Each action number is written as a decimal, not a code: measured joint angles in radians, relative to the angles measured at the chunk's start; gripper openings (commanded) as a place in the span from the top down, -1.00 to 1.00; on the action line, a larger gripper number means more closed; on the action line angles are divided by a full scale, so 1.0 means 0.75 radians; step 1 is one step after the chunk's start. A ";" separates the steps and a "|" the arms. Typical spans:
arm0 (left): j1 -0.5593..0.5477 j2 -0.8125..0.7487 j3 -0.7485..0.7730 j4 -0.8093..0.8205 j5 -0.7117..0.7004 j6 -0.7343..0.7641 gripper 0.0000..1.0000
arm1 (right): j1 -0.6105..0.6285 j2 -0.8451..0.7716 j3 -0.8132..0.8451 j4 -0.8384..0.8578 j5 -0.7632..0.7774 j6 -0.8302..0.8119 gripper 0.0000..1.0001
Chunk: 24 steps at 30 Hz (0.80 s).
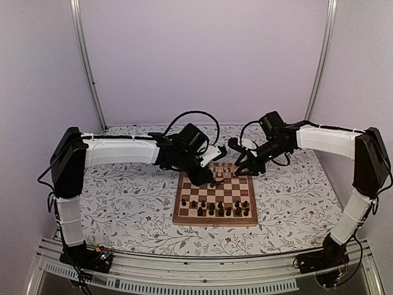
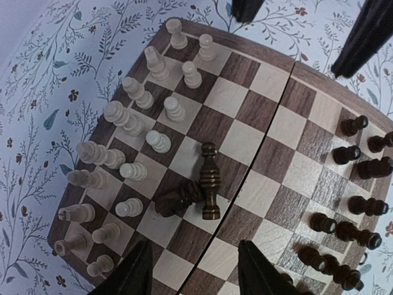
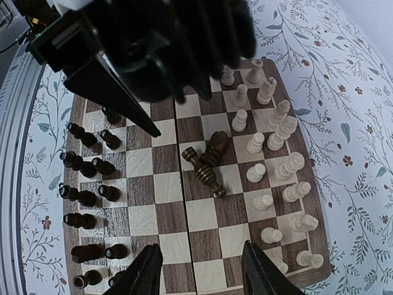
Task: Set up the chess pieces on the board
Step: Pick up the chess piece from the chessboard.
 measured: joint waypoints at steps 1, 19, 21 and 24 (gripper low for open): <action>0.005 -0.008 -0.011 -0.002 0.008 -0.013 -0.12 | 0.024 0.028 0.019 0.000 0.019 -0.015 0.08; 0.210 -0.496 -0.459 0.362 0.078 -0.253 -0.38 | 0.195 0.417 0.236 -0.016 0.278 -0.167 0.03; 0.209 -0.495 -0.459 0.363 0.103 -0.267 -0.38 | 0.195 0.433 0.254 -0.016 0.286 -0.167 0.02; 0.210 -0.493 -0.458 0.362 0.135 -0.278 -0.37 | 0.199 0.447 0.273 -0.015 0.291 -0.167 0.02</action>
